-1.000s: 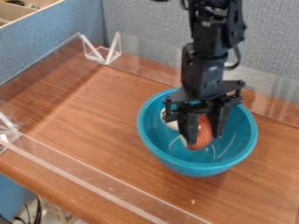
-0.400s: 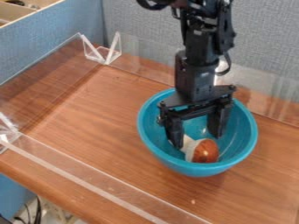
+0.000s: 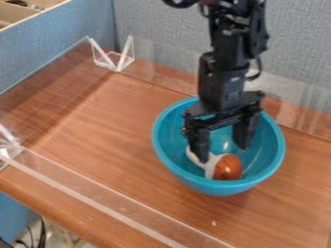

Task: Put the mushroom in the blue bowl

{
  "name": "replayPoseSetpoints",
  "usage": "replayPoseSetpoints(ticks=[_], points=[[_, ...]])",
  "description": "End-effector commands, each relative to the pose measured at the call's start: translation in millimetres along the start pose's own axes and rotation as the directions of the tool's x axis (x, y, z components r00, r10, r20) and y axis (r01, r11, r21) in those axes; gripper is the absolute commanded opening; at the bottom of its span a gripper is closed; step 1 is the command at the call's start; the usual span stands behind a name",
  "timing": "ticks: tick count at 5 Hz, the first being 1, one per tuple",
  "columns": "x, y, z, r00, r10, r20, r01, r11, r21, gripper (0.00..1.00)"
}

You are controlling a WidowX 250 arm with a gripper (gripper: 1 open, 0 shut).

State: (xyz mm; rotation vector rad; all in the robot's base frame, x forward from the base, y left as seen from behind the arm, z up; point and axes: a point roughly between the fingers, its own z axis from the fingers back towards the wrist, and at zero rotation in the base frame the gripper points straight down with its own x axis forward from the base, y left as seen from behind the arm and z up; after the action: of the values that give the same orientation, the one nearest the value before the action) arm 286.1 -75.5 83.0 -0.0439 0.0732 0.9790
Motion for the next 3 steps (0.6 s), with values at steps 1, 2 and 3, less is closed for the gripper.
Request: replayPoseSetpoints(ticks=[1,2,3], points=[[-6.9,-18,31.2,0.999,0.003,0.042,0.001,0.997,-0.081,1.00],[-11.2,-27,33.4,0.998,0.032,0.048,-0.028,0.995,-0.092,1.00],[-8.5,-29,32.6,0.998,0.044,0.053,-0.038,0.995,-0.097,1.00]])
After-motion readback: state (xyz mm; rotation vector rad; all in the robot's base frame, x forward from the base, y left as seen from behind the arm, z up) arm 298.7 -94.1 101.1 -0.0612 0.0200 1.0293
